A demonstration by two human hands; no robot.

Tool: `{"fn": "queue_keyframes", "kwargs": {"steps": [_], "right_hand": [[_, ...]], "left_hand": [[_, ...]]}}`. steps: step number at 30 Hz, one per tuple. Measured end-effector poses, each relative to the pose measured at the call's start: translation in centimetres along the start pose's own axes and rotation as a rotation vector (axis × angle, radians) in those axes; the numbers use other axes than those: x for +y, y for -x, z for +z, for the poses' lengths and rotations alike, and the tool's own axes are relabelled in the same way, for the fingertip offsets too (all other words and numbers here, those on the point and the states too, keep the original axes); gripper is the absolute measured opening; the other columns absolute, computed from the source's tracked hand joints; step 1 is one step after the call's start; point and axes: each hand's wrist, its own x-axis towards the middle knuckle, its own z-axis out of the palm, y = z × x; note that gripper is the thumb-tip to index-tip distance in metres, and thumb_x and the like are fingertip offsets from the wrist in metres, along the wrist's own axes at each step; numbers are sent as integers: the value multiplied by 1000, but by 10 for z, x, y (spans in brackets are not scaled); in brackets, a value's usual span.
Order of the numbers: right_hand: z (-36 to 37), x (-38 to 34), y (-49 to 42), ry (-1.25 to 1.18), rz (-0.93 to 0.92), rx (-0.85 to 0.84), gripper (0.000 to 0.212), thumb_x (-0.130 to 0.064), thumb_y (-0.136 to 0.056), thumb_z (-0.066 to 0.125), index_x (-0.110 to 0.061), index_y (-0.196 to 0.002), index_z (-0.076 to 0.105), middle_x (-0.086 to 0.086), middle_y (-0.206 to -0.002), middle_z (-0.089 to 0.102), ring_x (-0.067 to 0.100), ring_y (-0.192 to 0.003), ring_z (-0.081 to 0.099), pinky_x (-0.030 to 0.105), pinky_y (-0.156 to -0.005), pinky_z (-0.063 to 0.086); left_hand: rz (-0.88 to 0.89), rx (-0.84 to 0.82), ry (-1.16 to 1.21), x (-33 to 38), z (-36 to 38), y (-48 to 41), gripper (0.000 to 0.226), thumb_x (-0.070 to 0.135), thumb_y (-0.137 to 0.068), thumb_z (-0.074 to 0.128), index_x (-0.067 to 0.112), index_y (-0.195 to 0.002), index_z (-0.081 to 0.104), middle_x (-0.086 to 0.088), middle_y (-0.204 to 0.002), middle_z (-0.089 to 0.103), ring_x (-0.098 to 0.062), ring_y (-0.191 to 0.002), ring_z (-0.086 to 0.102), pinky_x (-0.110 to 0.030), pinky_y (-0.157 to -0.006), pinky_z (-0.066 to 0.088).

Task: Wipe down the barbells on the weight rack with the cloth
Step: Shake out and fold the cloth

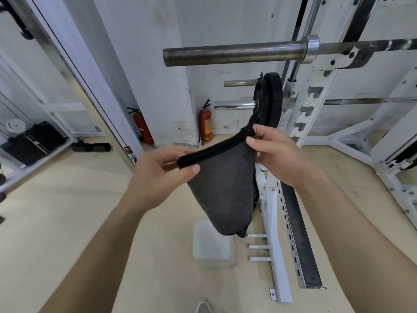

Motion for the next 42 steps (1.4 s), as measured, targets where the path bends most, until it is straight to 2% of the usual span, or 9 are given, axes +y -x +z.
{"fn": "queue_keyframes", "kwargs": {"steps": [2,5,11,16,20,24,32,38,42], "right_hand": [[5,3,0,-117,89,48,33,-18,-103,50,0,-130,60,20,-135,63,33,-126,60,45,-103,47],[19,8,-8,-135,116,114,25,-21,-107,46,-12,-123,63,5,-120,72,23,-117,66,41,-98,52],[35,-20,-36,-193,58,217,35,-26,-106,50,-2,-129,62,13,-126,70,28,-118,67,45,-101,54],[5,0,-46,-198,234,197,53,-55,-102,47,-15,-133,62,15,-127,67,34,-116,64,53,-113,42],[-16,64,-19,-60,571,-4,53,-69,-96,41,-36,-137,49,20,-124,70,37,-110,69,55,-112,41],[-17,114,-3,-205,601,45,69,-49,-92,67,-46,-150,30,11,-122,70,27,-115,65,46,-108,46],[-1,149,-6,-414,418,288,44,-5,-91,68,-26,-129,63,9,-116,72,22,-100,69,32,-83,53],[-1,150,-13,-193,340,357,59,6,-80,78,-21,-129,59,10,-92,64,28,-97,68,37,-88,57],[-7,152,-20,136,359,281,62,2,-77,83,-24,-129,63,8,-104,63,25,-102,66,26,-85,55]], "left_hand": [[-56,-77,60,12,2,-9,12,15,-95,66,6,-100,71,0,-84,69,-4,-79,64,-26,-76,53],[-232,-73,262,3,13,-25,26,33,-103,55,12,-115,65,0,-102,71,-10,-92,68,-42,-84,55],[-513,-207,915,-63,30,-15,87,79,-80,52,25,-147,46,1,-149,54,-22,-138,50,-51,-118,33],[-566,-141,857,-80,57,4,50,21,-90,67,12,-138,57,-11,-132,67,-32,-124,62,-43,-97,51],[-652,-84,893,-79,65,-5,37,21,-97,60,15,-133,61,-12,-128,69,-30,-115,67,-42,-89,54],[-747,-90,852,-89,74,-2,33,17,-96,60,10,-129,62,-16,-129,68,-31,-115,67,-44,-92,54],[-728,70,571,-98,76,3,25,29,-93,70,12,-111,75,-7,-109,77,-27,-105,72,-43,-93,57],[-673,320,334,-109,78,6,27,13,-83,80,10,-101,61,-2,-86,74,-19,-82,68,-27,-65,52],[-602,139,155,-131,79,8,42,9,-84,78,20,-116,55,-4,-94,71,-19,-86,66,-30,-73,54]]}}
